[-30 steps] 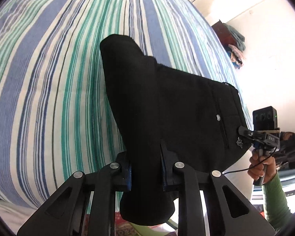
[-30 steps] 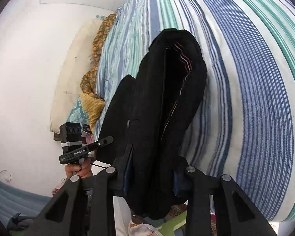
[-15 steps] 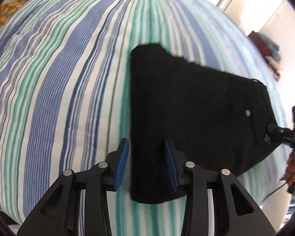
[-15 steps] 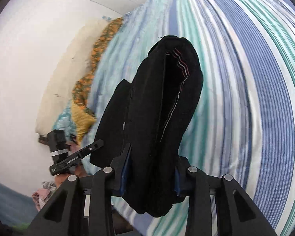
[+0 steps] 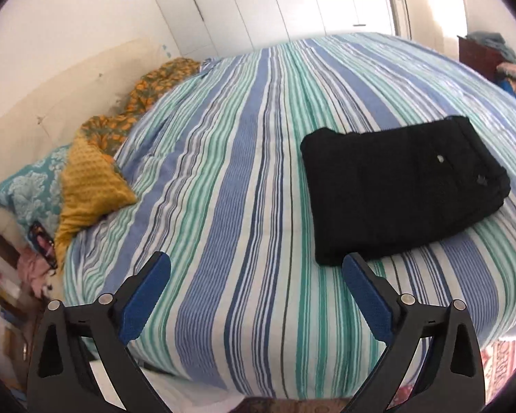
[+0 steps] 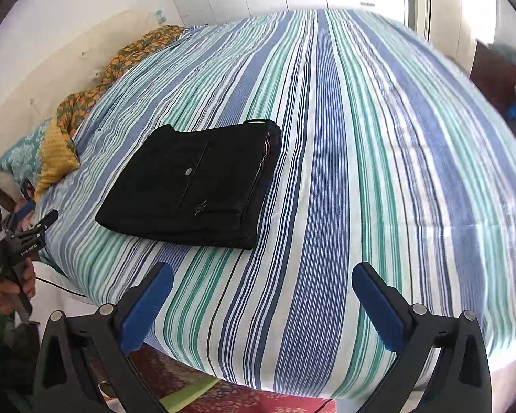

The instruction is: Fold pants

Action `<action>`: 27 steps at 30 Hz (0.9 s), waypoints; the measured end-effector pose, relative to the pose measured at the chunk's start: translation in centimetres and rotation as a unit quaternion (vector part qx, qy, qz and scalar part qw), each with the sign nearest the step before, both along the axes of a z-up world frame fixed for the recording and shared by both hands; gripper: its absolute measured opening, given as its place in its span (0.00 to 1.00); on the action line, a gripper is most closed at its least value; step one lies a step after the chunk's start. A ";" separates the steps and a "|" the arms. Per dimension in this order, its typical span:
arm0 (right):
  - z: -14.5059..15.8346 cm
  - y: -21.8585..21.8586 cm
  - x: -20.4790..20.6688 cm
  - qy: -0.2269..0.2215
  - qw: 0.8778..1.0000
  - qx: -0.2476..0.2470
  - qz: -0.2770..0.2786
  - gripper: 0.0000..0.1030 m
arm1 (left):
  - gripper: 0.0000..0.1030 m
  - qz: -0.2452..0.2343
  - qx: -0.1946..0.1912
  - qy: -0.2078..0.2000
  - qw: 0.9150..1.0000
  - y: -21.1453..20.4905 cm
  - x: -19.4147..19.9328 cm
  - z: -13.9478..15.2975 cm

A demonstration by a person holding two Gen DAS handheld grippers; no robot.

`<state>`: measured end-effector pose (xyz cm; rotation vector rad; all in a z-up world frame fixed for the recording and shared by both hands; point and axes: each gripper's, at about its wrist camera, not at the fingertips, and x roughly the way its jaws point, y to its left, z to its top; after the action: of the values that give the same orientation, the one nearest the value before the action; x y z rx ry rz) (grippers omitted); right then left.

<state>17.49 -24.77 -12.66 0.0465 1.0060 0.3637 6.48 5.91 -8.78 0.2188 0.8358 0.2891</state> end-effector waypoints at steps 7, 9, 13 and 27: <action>-0.8 3.8 -7.8 -0.043 0.996 -0.075 -0.035 1.00 | 0.98 -0.034 -0.046 0.043 0.997 -2.3 -2.9 0.5; -0.7 4.2 -8.8 -0.035 0.996 -0.076 -0.042 1.00 | 0.98 -0.029 -0.058 0.047 0.997 -2.2 -3.5 1.1; 1.5 5.0 -9.8 -0.056 0.993 -0.095 -0.045 1.00 | 0.98 -0.024 -0.078 0.050 0.995 -1.6 -4.1 1.8; 5.0 7.7 -12.0 -0.071 0.995 -0.066 -0.024 1.00 | 0.99 -0.031 -0.132 0.047 0.990 -1.8 -5.4 3.8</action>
<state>5.54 -17.08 -7.70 -0.0744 0.8838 0.2520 1.11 4.06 -5.01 0.0106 0.9489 0.1089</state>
